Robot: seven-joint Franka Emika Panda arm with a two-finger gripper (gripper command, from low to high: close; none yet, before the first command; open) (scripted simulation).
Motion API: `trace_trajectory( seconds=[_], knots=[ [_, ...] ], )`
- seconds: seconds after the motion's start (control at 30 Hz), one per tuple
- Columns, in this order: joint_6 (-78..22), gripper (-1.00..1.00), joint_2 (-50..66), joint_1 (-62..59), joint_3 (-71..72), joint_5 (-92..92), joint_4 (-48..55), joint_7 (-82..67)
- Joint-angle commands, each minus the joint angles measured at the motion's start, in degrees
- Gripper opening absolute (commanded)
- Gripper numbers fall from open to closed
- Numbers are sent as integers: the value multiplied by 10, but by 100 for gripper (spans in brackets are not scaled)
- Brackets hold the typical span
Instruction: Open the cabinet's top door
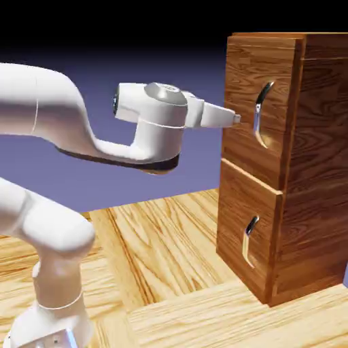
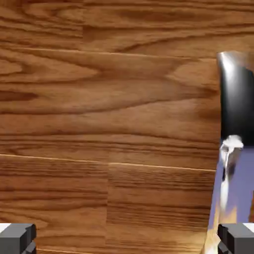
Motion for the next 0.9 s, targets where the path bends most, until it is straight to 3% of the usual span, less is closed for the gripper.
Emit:
trace_trajectory(
  seconds=[0.0, 0.43, 0.67, 0.7, 0.87],
  knots=[
    [-1, 100, -3, 6, -7, -25, 3, 20],
    [-9, 100, -48, 91, -105, -349, 48, 274],
    [-37, 100, 2, 194, -171, -387, 117, 302],
    [-37, -100, 2, 194, -171, -387, 117, 302],
    [-74, -100, 11, 111, -100, -336, 69, 302]
  ],
)
